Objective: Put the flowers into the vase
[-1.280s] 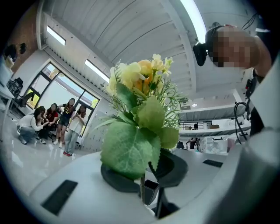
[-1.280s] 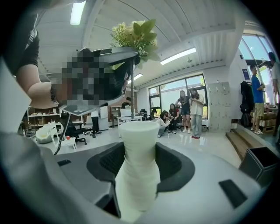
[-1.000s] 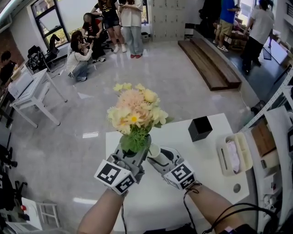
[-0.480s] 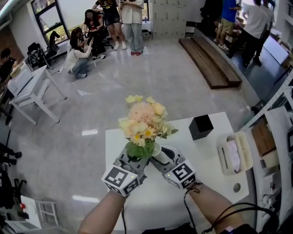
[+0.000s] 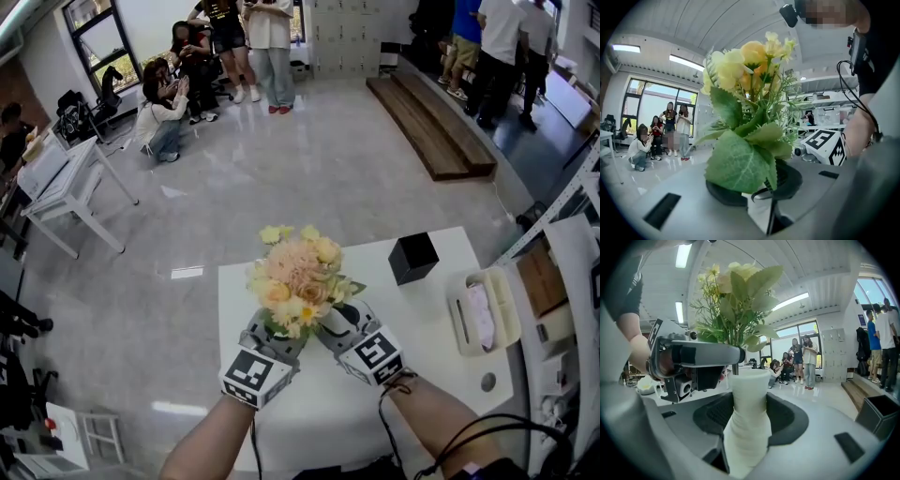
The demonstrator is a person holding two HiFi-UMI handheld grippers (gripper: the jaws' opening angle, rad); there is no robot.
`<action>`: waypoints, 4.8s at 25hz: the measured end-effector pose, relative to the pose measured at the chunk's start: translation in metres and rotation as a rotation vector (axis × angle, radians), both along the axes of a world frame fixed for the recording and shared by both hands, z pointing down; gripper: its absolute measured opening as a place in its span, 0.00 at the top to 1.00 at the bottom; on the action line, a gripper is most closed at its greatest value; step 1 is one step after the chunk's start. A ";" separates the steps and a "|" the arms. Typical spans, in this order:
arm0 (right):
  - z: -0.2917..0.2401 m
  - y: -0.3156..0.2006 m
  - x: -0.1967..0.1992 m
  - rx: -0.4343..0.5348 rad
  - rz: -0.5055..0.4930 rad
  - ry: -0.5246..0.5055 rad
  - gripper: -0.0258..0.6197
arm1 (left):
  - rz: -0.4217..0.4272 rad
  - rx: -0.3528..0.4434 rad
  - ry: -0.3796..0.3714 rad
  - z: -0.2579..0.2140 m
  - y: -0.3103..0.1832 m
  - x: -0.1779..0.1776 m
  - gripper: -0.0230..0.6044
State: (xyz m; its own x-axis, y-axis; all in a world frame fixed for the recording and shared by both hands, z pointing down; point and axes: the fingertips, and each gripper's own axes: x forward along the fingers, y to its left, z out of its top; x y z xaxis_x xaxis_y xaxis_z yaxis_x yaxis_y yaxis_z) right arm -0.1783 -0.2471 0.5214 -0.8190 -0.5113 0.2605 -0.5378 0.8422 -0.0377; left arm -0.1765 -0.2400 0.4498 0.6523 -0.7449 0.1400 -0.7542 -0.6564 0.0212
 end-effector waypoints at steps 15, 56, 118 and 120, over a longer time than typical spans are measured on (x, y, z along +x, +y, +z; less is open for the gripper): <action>0.001 -0.002 0.001 0.002 -0.002 -0.002 0.62 | 0.005 -0.068 -0.068 0.014 0.016 -0.006 0.74; -0.012 0.014 0.027 0.003 0.016 0.000 0.57 | -0.192 -0.149 0.102 0.013 0.152 -0.033 0.96; -0.071 0.307 0.278 -0.159 -0.047 -0.105 0.96 | -0.431 -0.232 0.183 0.012 0.355 0.136 0.96; -0.069 0.308 0.280 -0.154 -0.057 -0.108 0.96 | -0.427 -0.229 0.182 0.011 0.352 0.138 0.96</action>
